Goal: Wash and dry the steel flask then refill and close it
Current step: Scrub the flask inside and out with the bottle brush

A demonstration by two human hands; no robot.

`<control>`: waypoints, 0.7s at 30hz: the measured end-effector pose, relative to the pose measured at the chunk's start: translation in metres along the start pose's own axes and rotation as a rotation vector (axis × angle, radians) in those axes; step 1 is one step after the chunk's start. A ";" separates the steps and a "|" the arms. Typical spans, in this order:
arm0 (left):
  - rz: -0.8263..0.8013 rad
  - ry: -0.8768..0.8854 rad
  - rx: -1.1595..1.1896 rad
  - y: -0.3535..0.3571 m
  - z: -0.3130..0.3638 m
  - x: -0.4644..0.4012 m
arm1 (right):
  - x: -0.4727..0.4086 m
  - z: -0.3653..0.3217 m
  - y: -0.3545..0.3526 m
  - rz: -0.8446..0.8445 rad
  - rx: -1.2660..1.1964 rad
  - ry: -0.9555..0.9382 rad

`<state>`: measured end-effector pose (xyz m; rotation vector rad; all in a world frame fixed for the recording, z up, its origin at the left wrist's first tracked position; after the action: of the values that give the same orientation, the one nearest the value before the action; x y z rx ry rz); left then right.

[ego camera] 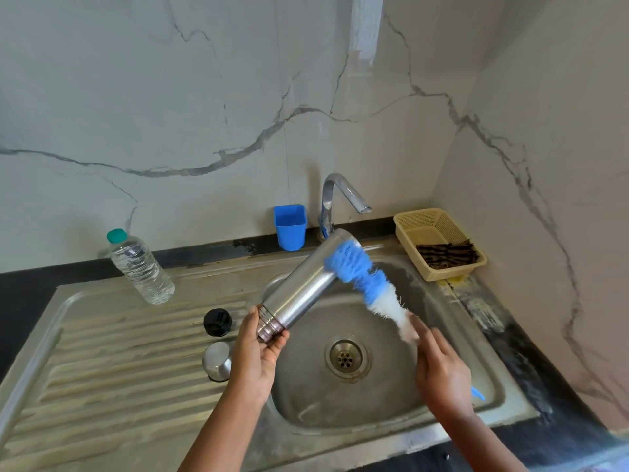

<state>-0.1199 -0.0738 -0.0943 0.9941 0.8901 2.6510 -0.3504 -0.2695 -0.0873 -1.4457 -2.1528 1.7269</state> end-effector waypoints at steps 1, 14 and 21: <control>0.000 -0.004 -0.004 0.000 -0.002 0.000 | 0.002 -0.004 0.000 -0.005 0.020 -0.080; -0.250 0.192 -0.258 -0.001 0.000 0.005 | 0.015 -0.029 -0.002 -0.125 0.024 -0.124; -0.307 0.364 -0.482 -0.005 -0.001 0.010 | -0.010 -0.003 -0.005 -0.134 0.084 0.130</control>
<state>-0.1284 -0.0668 -0.0927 0.2466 0.3746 2.6161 -0.3467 -0.2739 -0.0772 -1.3209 -2.0358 1.6103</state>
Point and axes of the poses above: each hand's wrist, its own x-axis away from the middle knuckle, its own y-axis out of the palm, z = x × y, the point moved 5 cm from there along -x, towards the middle knuckle, and after that the axes turned 2 degrees about x, right-handed, at the moved point
